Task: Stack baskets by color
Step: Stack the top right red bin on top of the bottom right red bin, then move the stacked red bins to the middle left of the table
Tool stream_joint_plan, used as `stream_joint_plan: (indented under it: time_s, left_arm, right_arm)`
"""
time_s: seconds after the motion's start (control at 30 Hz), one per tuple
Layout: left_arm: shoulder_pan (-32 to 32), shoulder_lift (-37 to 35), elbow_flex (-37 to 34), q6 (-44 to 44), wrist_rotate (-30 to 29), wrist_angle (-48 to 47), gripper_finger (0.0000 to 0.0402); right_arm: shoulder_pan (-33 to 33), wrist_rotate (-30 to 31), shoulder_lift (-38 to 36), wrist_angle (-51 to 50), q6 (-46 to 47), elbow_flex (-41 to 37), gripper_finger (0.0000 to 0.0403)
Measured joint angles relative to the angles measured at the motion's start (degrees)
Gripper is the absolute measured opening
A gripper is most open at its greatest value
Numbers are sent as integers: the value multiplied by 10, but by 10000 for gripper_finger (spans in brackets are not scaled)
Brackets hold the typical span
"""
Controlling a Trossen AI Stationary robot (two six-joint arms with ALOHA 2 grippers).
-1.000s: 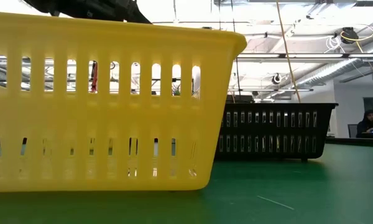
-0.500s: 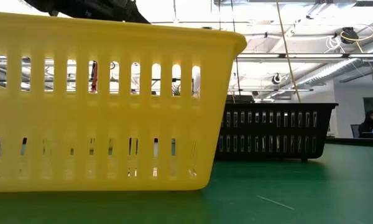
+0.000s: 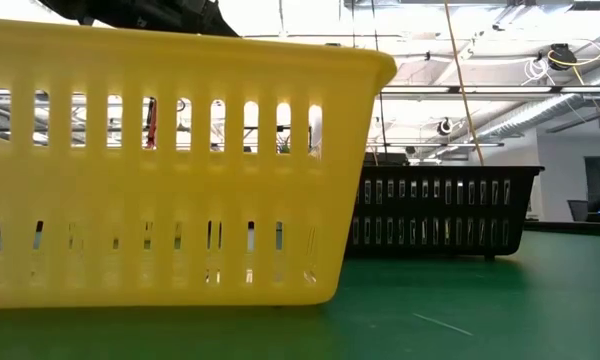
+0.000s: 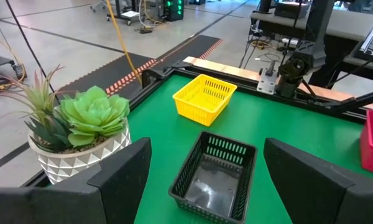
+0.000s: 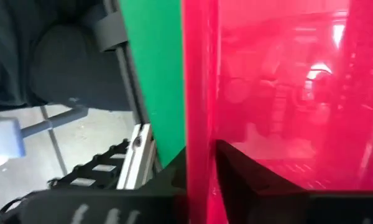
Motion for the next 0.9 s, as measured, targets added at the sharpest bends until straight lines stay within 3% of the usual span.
stream_joint_plan:
  time_s: [0.4, 0.63, 0.9]
  left_arm:
    - [0, 0, 0, 0, 0, 0, 312]
    - [0, 0, 0, 0, 0, -2, 312]
    - [0, 0, 0, -1, 0, -3, 312]
  right_arm:
    - [-28, 7, -41, -14, 28, -1, 158]
    - [-29, 20, -33, 19, 27, -1, 171]
    - [-29, -2, 30, 30, 21, 0, 171]
